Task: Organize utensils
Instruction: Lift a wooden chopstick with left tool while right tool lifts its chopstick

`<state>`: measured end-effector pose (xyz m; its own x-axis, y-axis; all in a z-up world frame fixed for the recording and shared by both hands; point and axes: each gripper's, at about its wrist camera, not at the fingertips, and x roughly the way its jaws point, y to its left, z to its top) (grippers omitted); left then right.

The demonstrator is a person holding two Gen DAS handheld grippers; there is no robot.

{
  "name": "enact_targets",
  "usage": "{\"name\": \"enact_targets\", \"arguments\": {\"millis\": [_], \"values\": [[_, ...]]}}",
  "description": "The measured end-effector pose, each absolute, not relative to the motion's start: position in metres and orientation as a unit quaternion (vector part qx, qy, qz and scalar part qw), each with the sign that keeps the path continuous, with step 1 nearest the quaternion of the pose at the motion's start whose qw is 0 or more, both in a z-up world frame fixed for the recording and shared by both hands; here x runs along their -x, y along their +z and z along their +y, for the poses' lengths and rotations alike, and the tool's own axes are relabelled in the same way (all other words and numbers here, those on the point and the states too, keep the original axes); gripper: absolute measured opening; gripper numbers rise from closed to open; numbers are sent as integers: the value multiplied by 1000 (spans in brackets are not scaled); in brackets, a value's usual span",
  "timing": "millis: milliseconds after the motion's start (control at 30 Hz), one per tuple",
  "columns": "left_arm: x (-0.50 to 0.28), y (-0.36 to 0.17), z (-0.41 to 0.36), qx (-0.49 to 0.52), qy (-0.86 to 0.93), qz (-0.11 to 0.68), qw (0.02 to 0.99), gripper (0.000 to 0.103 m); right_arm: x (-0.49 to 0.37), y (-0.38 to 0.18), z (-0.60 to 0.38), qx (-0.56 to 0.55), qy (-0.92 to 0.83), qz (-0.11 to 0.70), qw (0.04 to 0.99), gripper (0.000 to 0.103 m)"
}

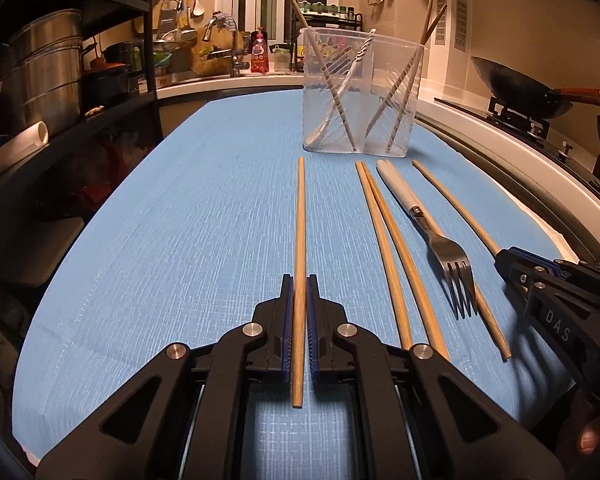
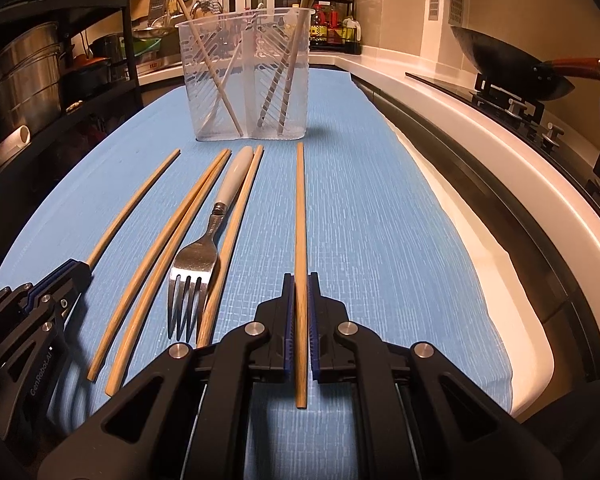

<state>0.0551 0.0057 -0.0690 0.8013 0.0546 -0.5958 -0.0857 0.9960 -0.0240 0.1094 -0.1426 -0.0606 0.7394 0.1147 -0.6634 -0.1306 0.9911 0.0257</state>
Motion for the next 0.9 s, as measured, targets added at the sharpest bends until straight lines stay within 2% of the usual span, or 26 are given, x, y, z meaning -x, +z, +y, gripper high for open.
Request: {"name": "enact_targets", "arguments": {"millis": [533, 900], "values": [[-57, -67, 8, 28, 25, 310, 950, 6, -107, -62, -137, 3, 90, 345, 934, 6], [-44, -52, 8, 23, 21, 279, 960, 6, -99, -50, -140, 0, 82, 332, 940, 6]]}}
